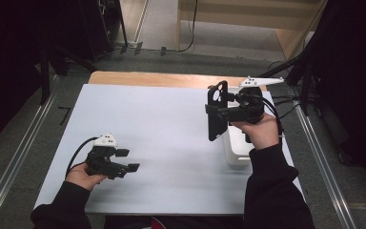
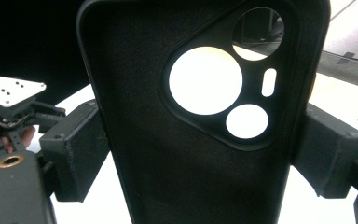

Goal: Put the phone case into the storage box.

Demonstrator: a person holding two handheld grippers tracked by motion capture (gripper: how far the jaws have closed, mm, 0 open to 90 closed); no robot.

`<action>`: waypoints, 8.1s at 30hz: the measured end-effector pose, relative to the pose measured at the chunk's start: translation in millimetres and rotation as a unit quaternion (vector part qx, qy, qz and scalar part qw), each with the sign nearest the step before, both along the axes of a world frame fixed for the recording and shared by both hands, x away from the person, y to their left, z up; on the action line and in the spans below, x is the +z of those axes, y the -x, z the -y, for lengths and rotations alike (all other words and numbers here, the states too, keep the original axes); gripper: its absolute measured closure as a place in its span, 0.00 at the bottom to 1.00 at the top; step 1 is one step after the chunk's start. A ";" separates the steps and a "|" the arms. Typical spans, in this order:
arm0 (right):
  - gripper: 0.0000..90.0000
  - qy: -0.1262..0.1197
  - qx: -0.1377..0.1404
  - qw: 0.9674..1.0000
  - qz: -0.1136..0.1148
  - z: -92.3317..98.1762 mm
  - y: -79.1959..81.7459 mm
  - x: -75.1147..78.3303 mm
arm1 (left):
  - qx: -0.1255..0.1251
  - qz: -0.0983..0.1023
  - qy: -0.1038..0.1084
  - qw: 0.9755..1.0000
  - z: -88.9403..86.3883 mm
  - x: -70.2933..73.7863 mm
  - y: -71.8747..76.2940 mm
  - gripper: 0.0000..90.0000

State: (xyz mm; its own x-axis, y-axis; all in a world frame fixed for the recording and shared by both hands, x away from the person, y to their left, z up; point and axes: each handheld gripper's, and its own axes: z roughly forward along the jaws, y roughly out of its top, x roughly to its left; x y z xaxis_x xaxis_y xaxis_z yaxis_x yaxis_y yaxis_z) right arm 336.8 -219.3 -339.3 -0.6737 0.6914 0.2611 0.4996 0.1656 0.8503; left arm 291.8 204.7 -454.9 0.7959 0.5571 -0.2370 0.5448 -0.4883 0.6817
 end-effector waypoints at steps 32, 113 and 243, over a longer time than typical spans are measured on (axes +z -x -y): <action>0.13 0.007 -0.136 0.991 0.004 39.9 -31.7 -9.1 | -0.004 -0.008 0.005 1.000 -1.4 -0.8 -1.9 0.28; 0.13 0.044 -0.331 0.943 -0.016 51.7 -153.0 -44.6 | -0.004 0.000 0.009 1.000 -2.9 3.0 -1.2 0.28; 0.13 0.082 -0.148 0.983 -0.068 13.7 -131.8 -6.1 | -0.003 -0.008 0.011 1.000 -2.5 2.1 -4.4 0.28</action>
State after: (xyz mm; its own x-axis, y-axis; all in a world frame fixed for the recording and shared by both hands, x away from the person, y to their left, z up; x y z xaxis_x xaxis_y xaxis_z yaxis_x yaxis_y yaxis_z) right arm 468.6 -233.0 -345.5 -0.4042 0.8917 0.2039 0.6529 0.1252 0.7471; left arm 296.2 207.3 -452.8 0.7957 0.5464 -0.2614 0.5521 -0.4769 0.6839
